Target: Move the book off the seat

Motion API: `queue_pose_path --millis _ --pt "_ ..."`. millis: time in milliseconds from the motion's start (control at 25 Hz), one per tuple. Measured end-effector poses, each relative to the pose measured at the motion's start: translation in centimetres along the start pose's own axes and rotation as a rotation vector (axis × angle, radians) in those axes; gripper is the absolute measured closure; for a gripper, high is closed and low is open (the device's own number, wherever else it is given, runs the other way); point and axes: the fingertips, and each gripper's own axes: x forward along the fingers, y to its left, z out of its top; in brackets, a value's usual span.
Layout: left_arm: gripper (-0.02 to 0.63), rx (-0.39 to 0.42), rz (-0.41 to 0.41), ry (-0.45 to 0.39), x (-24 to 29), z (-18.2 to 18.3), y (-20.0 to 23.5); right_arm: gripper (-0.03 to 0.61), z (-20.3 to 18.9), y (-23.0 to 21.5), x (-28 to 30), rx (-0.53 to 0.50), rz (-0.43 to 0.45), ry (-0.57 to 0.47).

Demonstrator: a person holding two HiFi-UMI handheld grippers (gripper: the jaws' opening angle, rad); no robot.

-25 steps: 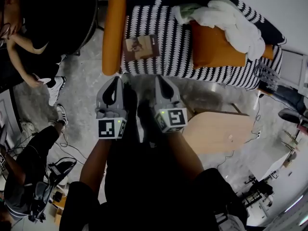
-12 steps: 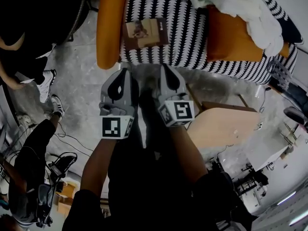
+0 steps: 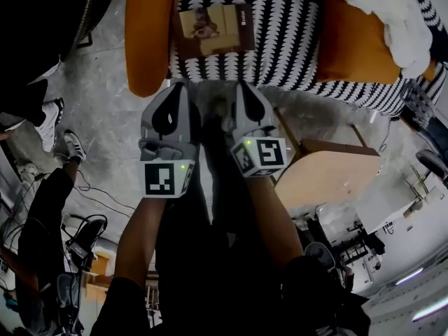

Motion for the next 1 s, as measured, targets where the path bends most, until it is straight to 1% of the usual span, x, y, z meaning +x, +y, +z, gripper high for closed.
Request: queue_pose_path --millis 160,280,520,600,680,840,1000 --pt "0.607 0.001 0.005 0.024 1.0 -2.5 1.1 0.569 -3.6 -0.8 2.9 0.026 0.010 0.040" --pt "0.607 -0.003 0.012 0.034 1.6 -3.3 2.1 0.567 -6.0 -1.5 5.0 0.058 0.005 0.074" --pt "0.607 -0.028 0.012 0.023 3.6 -5.2 3.1 0.518 -10.2 -4.0 8.5 0.120 0.004 0.142" --pt "0.607 -0.039 0.019 0.035 4.0 -5.6 3.4 0.490 -11.1 -4.3 9.3 0.175 0.020 0.159" --pt "0.607 -0.043 0.025 0.044 4.1 -5.8 3.5 0.454 -12.1 -4.6 9.8 0.254 0.037 0.176" --pt "0.607 -0.046 0.026 0.043 4.6 -5.8 3.8 0.414 -14.1 -5.2 11.1 0.393 0.047 0.211" --pt "0.607 -0.058 0.026 0.049 5.1 -6.1 4.0 0.386 -15.8 -6.2 12.1 0.522 0.049 0.212"
